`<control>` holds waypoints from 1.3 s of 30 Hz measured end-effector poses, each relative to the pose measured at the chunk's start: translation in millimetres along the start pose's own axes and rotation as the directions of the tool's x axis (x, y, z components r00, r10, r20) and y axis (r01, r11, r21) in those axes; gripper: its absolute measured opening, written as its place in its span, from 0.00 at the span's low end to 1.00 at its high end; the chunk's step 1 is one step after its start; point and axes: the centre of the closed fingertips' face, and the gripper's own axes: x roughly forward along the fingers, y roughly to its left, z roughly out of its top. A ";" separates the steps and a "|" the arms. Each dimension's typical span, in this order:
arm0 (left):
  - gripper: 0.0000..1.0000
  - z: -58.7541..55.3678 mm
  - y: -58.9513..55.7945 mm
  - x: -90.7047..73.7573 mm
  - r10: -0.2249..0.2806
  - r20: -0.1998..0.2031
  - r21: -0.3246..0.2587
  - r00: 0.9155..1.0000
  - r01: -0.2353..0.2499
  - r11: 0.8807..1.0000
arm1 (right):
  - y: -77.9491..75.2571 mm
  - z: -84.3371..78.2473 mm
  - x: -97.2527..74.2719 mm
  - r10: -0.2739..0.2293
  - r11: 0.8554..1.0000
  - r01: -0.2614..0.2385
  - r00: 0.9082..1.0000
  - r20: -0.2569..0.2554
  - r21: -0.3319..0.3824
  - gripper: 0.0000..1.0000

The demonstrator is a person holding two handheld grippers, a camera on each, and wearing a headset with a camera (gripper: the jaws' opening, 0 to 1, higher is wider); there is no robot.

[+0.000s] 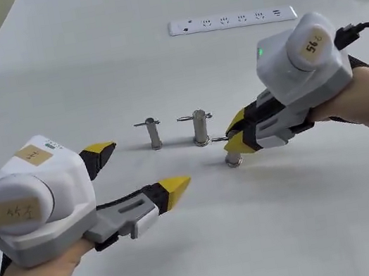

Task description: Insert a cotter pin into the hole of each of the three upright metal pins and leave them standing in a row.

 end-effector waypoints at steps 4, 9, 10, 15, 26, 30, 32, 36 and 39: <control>0.71 -0.8 1.7 -0.7 0.001 -0.001 -0.002 1.000 -0.001 1.000 | -1.2 0.8 -0.1 -0.003 1.000 0.003 1.000 0.000 -0.005 0.08; 0.71 -1.7 3.0 -1.4 0.002 0.000 -0.004 1.000 -0.002 1.000 | -4.1 1.7 -2.0 -0.004 1.000 0.004 1.000 0.002 -0.006 0.08; 0.72 -2.3 3.6 -1.6 0.003 -0.001 -0.004 1.000 -0.003 1.000 | -6.9 0.7 -3.0 -0.007 1.000 0.007 1.000 0.002 -0.006 0.08; 0.73 -4.2 5.0 -1.1 0.001 -0.004 -0.009 1.000 -0.001 1.000 | -15.2 -2.7 -4.8 -0.020 1.000 0.019 1.000 -0.008 -0.009 0.08; 0.81 -5.1 1.2 0.3 -0.019 -0.004 -0.017 1.000 0.019 1.000 | -35.8 -8.8 -12.4 -0.044 0.999 0.044 0.999 -0.015 0.002 0.08; 0.82 -2.8 0.4 0.7 -0.021 0.008 -0.021 1.000 0.021 1.000 | -41.0 -8.3 -13.4 -0.047 0.999 0.047 0.999 -0.015 0.000 0.08; 0.83 -2.9 1.1 1.1 -0.021 0.008 -0.020 1.000 0.021 1.000 | -42.5 -8.4 -13.2 -0.045 0.999 0.045 0.999 -0.017 -0.007 0.08; 0.84 -3.6 2.1 1.5 -0.022 0.004 -0.017 1.000 0.022 1.000 | -46.5 -8.6 -12.9 -0.042 0.999 0.042 0.999 -0.016 -0.006 0.08; 0.85 -4.3 2.1 2.3 -0.024 0.002 -0.020 1.000 0.024 0.999 | -48.9 -10.6 -11.7 -0.042 0.999 0.042 0.999 -0.023 -0.005 0.08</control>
